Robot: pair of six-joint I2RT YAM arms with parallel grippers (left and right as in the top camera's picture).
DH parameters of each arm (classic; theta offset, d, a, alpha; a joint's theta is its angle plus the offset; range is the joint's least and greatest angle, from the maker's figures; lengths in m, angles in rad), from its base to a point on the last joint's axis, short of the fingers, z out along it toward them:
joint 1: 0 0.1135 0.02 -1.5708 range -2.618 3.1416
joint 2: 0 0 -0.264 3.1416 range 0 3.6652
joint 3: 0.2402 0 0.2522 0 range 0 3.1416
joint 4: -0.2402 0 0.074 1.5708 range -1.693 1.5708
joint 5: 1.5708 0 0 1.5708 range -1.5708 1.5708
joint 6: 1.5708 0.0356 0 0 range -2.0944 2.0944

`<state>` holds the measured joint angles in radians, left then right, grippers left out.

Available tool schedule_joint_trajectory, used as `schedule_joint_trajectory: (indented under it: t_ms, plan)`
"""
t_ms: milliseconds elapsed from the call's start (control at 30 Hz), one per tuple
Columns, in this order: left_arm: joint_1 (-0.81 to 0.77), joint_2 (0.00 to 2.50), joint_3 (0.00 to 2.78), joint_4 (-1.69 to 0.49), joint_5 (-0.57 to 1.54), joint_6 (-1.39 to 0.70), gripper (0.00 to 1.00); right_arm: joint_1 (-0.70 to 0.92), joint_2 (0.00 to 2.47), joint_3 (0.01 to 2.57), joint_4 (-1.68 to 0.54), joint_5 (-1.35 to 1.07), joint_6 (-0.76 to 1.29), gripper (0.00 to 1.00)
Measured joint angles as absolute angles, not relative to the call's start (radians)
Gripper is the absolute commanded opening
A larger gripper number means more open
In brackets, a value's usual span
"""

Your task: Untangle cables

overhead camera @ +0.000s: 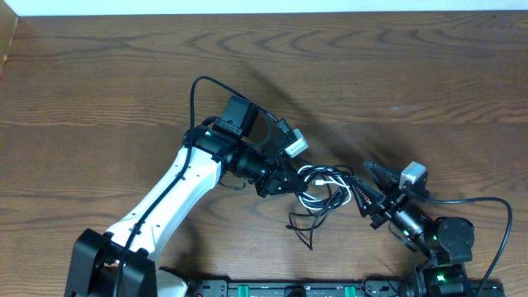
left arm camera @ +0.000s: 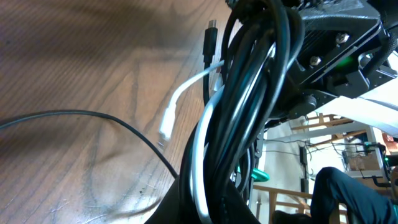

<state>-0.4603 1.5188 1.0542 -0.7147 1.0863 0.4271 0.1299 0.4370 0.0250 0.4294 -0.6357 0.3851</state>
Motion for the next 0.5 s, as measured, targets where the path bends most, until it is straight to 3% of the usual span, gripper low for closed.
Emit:
schedule_joint_trajectory:
  t_ms: [500]
  plan:
    - [-0.480,1.519,1.054,-0.715,1.181,0.427,0.08,0.130,0.437,0.025,0.412,-0.626,0.385,0.52]
